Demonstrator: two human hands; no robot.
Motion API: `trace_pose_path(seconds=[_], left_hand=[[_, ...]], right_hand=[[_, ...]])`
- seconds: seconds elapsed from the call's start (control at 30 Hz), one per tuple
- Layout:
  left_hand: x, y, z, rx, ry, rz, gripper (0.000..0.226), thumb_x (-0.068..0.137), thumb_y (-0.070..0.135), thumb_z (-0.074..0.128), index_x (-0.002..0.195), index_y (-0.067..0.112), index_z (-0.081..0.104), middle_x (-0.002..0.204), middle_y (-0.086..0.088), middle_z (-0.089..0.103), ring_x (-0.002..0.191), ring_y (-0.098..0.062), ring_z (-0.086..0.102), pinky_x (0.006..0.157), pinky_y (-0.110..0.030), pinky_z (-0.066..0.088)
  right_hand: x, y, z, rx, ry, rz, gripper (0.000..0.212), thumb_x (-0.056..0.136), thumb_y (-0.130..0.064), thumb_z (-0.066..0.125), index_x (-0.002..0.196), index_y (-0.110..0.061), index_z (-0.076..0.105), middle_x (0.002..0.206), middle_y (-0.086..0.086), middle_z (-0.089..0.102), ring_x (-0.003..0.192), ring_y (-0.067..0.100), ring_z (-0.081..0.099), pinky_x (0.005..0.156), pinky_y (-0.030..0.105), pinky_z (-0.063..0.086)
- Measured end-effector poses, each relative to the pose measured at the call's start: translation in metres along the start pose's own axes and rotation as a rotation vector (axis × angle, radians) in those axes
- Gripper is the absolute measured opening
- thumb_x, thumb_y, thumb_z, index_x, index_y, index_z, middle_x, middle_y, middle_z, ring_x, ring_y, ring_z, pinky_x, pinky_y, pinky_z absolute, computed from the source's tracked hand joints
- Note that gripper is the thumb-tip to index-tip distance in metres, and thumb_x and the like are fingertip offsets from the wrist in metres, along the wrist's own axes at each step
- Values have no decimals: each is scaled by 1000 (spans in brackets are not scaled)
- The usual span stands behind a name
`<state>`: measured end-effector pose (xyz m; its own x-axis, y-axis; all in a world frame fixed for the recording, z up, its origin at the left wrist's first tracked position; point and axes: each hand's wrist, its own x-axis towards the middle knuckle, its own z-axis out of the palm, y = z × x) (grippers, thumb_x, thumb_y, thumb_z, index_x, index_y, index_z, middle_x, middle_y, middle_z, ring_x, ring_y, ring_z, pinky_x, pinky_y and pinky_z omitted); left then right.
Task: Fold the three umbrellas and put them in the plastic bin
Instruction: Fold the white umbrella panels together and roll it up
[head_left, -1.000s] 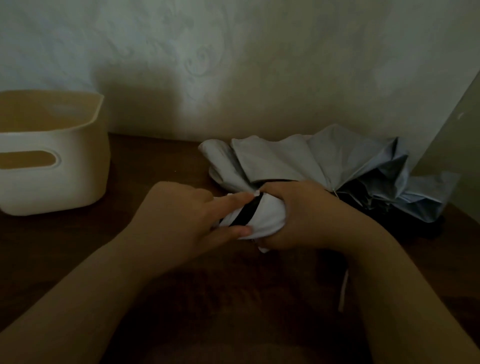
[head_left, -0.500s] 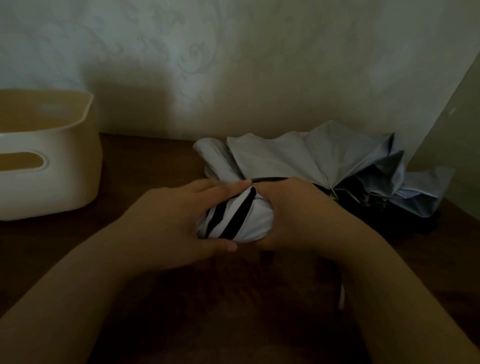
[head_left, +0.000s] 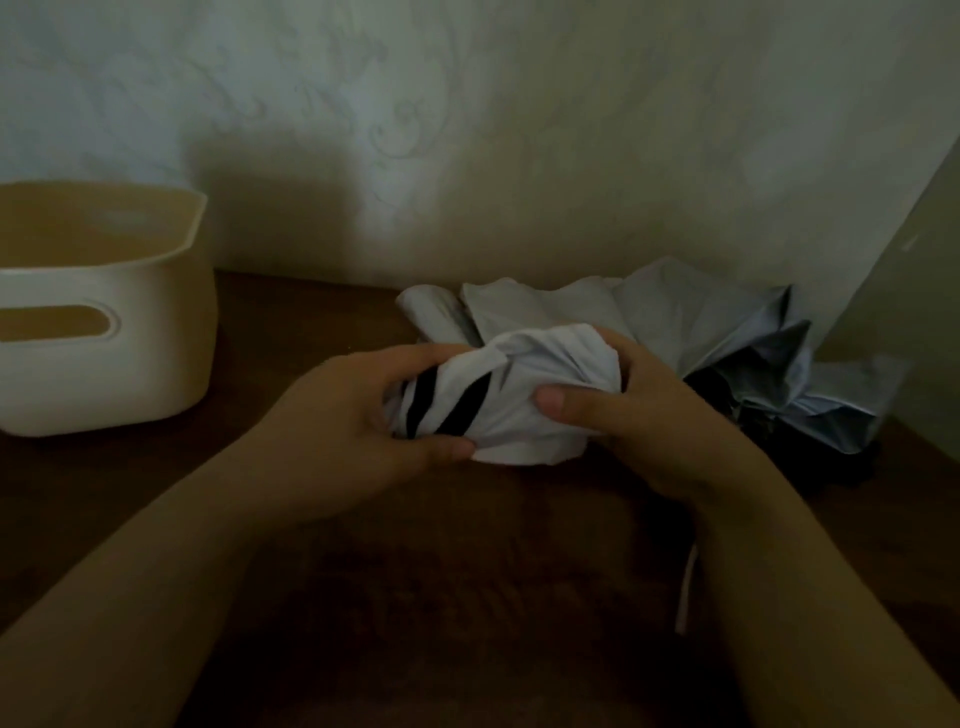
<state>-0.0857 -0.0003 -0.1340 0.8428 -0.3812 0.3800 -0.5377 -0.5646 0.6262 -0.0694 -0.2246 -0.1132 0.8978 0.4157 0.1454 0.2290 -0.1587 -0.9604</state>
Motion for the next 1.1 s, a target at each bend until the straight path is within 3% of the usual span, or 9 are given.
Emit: trace_pose_path(seconds=[0.1,0.27,0.47,0.57,0.67,0.8,0.87,0.97,1.1], left_hand=[[0,-1,-5,-127,-84,-50,55,55,56,70,104,59,46,106,43,55,102,18,53,76,-3,46],[-3,2,-5,-200,-225,-29,61,63,52,70,113,68,39,119,36,51,108,12,54,83,-11,49],[0,2,-4,-283,-67,-96,56,64,45,67,116,50,47,103,15,67,85,-12,68,68,-29,59],[0,2,-4,-273,-17,-126,49,65,43,66,112,49,50,97,11,68,75,-20,68,63,-29,58],[2,-1,-4,-253,62,-167,50,68,44,65,115,44,51,92,2,69,71,-18,67,62,-24,57],[3,-7,-7,-223,184,-225,41,77,31,69,113,38,51,84,7,65,62,-2,64,51,-10,48],[3,-9,-7,-176,158,-221,45,79,30,69,121,32,52,93,10,65,69,0,63,57,-12,48],[3,-11,-4,-11,76,-243,60,79,32,68,134,31,45,120,6,60,102,-11,58,90,-34,49],[1,-10,0,58,-22,-217,62,77,38,70,133,33,47,123,9,60,107,-10,57,94,-37,49]], right_hand=[[3,2,9,17,45,-12,41,65,-26,78,104,-25,63,101,-5,72,93,12,69,76,24,56],[2,0,19,-64,-12,-51,35,61,-30,74,95,-26,65,94,-7,73,88,11,69,76,25,57],[2,-5,24,-190,107,4,30,67,-44,64,89,-22,65,77,-7,74,66,4,69,57,14,52],[1,-5,21,-273,19,75,25,77,-35,63,95,-19,66,75,-1,74,67,10,70,63,21,57],[0,-7,16,-321,2,121,11,90,-21,58,94,-20,68,78,0,75,61,6,66,59,18,54],[-6,-18,16,-304,-79,117,26,94,-15,52,115,-31,52,80,-2,74,59,6,66,54,14,49],[-10,-24,19,-185,-147,69,30,92,-11,50,118,-28,48,87,2,75,69,14,70,59,19,53],[-13,-25,19,-18,-264,15,23,93,-20,47,111,-13,59,100,3,73,89,16,70,72,21,55],[-15,-24,19,155,-338,-51,31,89,-3,48,111,-12,68,112,3,70,105,14,66,82,18,51]])
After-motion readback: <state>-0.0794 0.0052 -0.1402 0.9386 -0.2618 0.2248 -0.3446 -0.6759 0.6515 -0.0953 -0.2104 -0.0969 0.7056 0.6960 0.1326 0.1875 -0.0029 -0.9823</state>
